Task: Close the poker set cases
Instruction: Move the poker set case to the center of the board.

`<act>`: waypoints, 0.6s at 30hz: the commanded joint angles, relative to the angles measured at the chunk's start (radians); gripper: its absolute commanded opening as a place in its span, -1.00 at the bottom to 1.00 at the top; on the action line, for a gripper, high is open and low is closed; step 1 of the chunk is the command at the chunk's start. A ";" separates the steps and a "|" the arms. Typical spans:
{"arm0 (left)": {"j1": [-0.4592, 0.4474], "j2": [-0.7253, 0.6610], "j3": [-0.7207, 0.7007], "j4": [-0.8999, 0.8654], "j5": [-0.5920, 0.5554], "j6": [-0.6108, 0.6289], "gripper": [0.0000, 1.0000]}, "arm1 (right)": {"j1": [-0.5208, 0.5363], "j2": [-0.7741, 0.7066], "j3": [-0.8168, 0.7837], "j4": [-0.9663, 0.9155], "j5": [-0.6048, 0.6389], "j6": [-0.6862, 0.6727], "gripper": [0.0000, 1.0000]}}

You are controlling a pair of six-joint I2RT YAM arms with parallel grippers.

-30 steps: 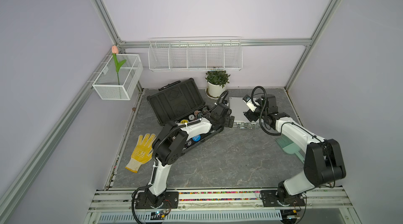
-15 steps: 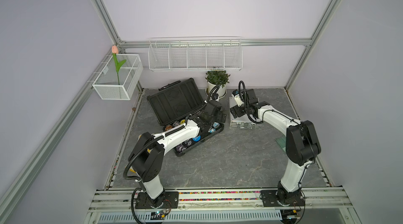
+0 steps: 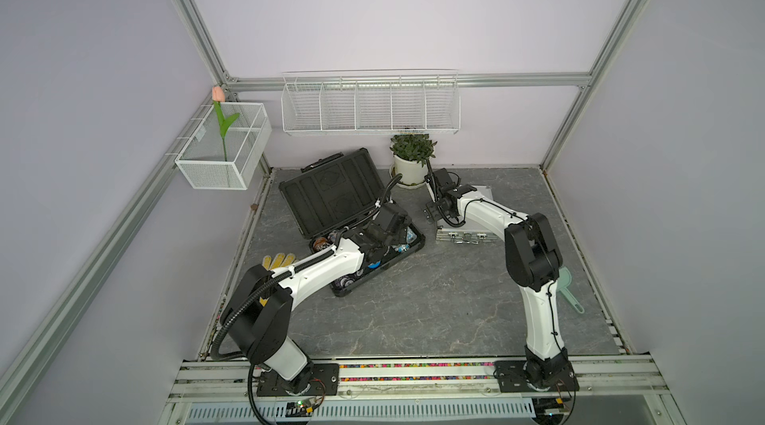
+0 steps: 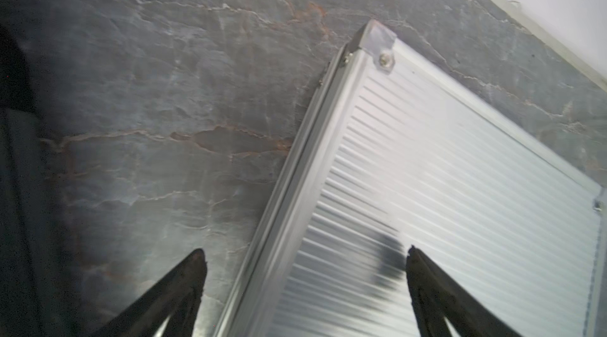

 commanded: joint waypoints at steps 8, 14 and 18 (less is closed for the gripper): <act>0.089 -0.115 -0.084 -0.030 -0.018 -0.109 0.99 | -0.104 0.013 -0.011 -0.084 0.040 0.070 0.88; 0.117 -0.153 -0.114 -0.035 -0.022 -0.120 0.99 | -0.197 -0.021 -0.052 -0.063 0.007 0.078 0.88; 0.128 -0.166 -0.126 -0.040 -0.030 -0.127 0.99 | -0.250 -0.035 -0.055 -0.063 -0.004 0.076 0.88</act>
